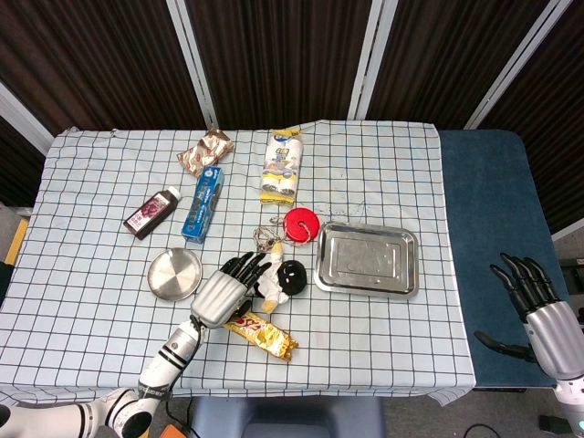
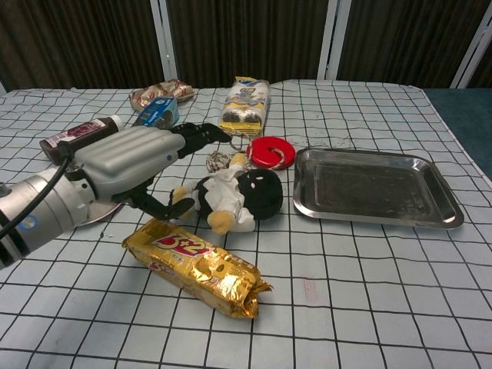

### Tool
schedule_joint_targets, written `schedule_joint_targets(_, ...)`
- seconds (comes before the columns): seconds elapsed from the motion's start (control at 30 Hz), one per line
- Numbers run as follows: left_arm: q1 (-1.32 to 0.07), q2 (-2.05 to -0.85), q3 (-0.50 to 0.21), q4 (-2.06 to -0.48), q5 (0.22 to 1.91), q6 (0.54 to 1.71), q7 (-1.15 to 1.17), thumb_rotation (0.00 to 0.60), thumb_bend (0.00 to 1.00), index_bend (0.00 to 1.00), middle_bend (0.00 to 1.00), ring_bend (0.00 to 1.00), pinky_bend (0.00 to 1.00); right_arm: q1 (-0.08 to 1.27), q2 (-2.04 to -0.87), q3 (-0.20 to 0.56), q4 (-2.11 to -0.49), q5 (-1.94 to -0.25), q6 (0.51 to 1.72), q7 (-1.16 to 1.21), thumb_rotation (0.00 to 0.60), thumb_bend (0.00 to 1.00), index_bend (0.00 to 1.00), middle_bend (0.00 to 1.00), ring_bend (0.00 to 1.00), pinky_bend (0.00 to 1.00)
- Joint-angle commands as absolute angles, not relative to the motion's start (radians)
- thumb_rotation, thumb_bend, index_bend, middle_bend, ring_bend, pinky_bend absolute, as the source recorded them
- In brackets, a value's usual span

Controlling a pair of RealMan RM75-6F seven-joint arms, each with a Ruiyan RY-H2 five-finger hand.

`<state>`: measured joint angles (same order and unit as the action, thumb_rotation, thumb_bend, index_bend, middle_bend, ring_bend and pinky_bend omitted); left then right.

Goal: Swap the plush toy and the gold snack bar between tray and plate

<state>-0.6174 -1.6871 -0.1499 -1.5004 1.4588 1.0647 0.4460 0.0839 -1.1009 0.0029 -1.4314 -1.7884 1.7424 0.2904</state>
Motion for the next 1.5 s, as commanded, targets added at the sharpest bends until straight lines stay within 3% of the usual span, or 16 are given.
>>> schedule_joint_targets(0.03, -0.655, -1.728, -0.177, -1.474, 1.422, 1.032, 0.474, 0.6, 0.43, 0.0, 0.0, 0.0, 0.19, 0.082, -1.098, -0.003, -1.433, -1.802, 1.752, 0.298, 0.6, 0.14, 0.06, 0.0, 0.0, 0.0)
schedule_joint_targets(0.6, -0.754, -1.874, -0.204, -1.282, 1.238, 0.911, 0.55, 0.6, 0.43, 0.0, 0.0, 0.0, 0.19, 0.086, -1.091, -0.03, -1.428, -1.839, 1.745, 0.307, 0.6, 0.14, 0.06, 0.0, 0.0, 0.0)
schedule_joint_targets(0.8, -0.763, -1.915, -0.197, -1.244, 1.247, 0.946, 0.534, 0.6, 0.43, 0.0, 0.01, 0.01, 0.19, 0.086, -1.092, -0.027, -1.427, -1.835, 1.752, 0.309, 0.6, 0.14, 0.06, 0.0, 0.0, 0.0)
schedule_joint_targets(0.87, -0.761, -1.945, -0.19, -1.206, 1.29, 0.996, 0.505, 0.6, 0.43, 0.04, 0.08, 0.1, 0.25, 0.085, -1.092, -0.026, -1.428, -1.834, 1.754, 0.311, 0.6, 0.14, 0.06, 0.0, 0.0, 0.0)
schedule_joint_targets(1.0, -0.758, -2.003, -0.161, -1.098, 1.394, 1.09, 0.391, 0.6, 0.45, 0.37, 0.5, 0.51, 0.64, 0.085, -1.092, -0.026, -1.428, -1.834, 1.757, 0.313, 0.6, 0.14, 0.06, 0.0, 0.0, 0.0)
schedule_joint_targets(1.1, -0.757, -2.029, -0.145, -1.029, 1.427, 1.115, 0.348, 0.6, 0.49, 0.53, 0.66, 0.68, 0.78, 0.085, -1.093, -0.025, -1.426, -1.832, 1.756, 0.313, 0.6, 0.14, 0.06, 0.0, 0.0, 0.0)
schedule_joint_targets(1.3, -0.75, -2.04, -0.143, -0.976, 1.454, 1.156, 0.304, 0.6, 0.52, 0.65, 0.78, 0.8, 0.87, 0.086, -1.095, -0.023, -1.425, -1.827, 1.754, 0.31, 0.6, 0.14, 0.06, 0.0, 0.0, 0.0)
schedule_joint_targets(1.5, -0.745, -1.958, -0.175, -1.06, 1.478, 1.219, 0.298, 0.6, 0.54, 0.68, 0.81, 0.83, 0.89, 0.087, -1.099, -0.023, -1.423, -1.824, 1.748, 0.299, 0.6, 0.14, 0.06, 0.0, 0.0, 0.0)
